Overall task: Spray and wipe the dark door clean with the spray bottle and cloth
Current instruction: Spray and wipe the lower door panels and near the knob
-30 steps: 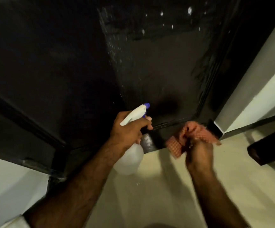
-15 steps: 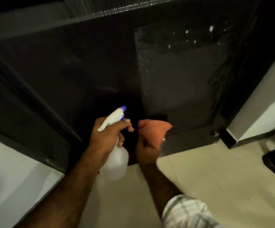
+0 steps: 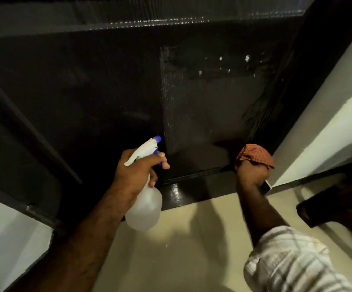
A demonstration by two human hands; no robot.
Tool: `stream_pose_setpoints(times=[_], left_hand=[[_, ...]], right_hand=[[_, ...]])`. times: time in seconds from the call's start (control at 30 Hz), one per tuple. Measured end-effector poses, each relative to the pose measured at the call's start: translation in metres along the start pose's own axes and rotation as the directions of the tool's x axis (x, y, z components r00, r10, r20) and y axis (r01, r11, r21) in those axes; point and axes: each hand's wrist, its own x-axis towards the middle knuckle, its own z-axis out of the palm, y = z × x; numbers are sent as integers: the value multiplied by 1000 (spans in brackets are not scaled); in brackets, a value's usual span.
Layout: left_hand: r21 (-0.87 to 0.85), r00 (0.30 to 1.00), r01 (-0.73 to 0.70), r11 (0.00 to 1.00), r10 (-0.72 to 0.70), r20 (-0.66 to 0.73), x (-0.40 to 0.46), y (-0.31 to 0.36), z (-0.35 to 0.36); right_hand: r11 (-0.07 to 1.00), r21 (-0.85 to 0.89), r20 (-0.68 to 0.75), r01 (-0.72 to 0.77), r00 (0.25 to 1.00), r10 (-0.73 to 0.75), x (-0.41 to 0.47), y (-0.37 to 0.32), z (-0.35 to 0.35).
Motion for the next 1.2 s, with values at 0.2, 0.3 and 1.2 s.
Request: stream_pose_setpoints(times=[0.2, 0.3, 1.2], left_hand=[[-70, 997, -32, 997, 27, -69, -1, 7, -11], [-55, 988, -106, 993, 99, -119, -7, 14, -33], [37, 974, -174, 984, 177, -142, -23, 55, -110]], right_hand=[[877, 91, 3, 472, 880, -475, -131, -4, 79], [749, 142, 361, 648, 670, -648, -191, 22, 108], [696, -116, 619, 708, 600, -507, -221, -5, 132]])
